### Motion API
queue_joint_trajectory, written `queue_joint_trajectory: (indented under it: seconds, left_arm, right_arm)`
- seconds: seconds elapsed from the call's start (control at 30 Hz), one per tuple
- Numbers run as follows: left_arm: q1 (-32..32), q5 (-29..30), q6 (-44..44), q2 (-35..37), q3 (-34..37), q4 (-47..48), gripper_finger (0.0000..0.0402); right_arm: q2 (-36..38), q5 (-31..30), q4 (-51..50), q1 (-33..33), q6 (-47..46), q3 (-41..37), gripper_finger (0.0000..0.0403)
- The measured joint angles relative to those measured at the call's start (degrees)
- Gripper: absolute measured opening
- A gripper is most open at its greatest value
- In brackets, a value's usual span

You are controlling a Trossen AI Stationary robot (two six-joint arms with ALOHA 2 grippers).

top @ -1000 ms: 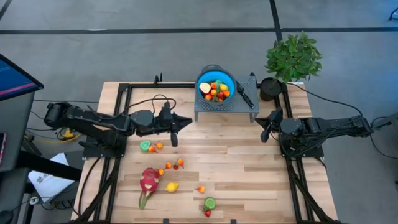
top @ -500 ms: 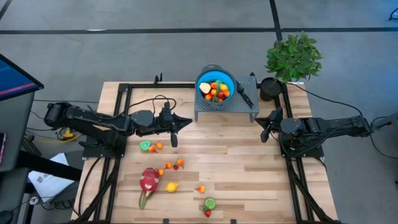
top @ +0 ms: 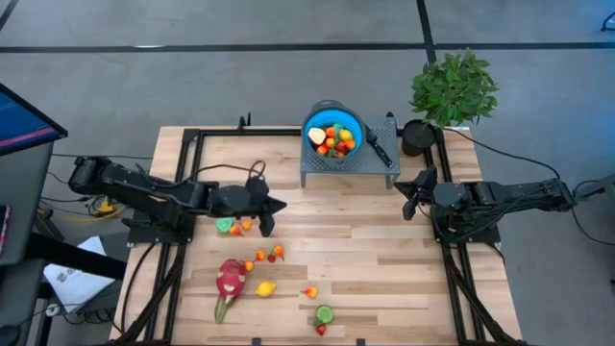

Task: Pick & Place Fruit
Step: Put the yellow pear into the strainer bowl

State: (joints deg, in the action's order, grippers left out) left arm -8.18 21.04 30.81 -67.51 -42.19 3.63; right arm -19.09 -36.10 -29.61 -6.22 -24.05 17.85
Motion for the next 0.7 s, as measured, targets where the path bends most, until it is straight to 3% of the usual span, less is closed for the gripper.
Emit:
queue_joint_trajectory:
  seconds: [0.3, 0.7]
  left_arm:
    - [-1.61, 4.66, 20.69, -0.02, 0.0, 15.79, 0.0002]
    - [-2.72, 4.66, 25.8, -1.01, -0.98, 15.92, 0.0001]
  right_arm:
    - [-0.01, 0.0, -0.22, 0.0, 0.45, 0.0, 0.0]
    - [0.0, 0.0, -0.44, 0.0, 0.45, 0.0, 0.0]
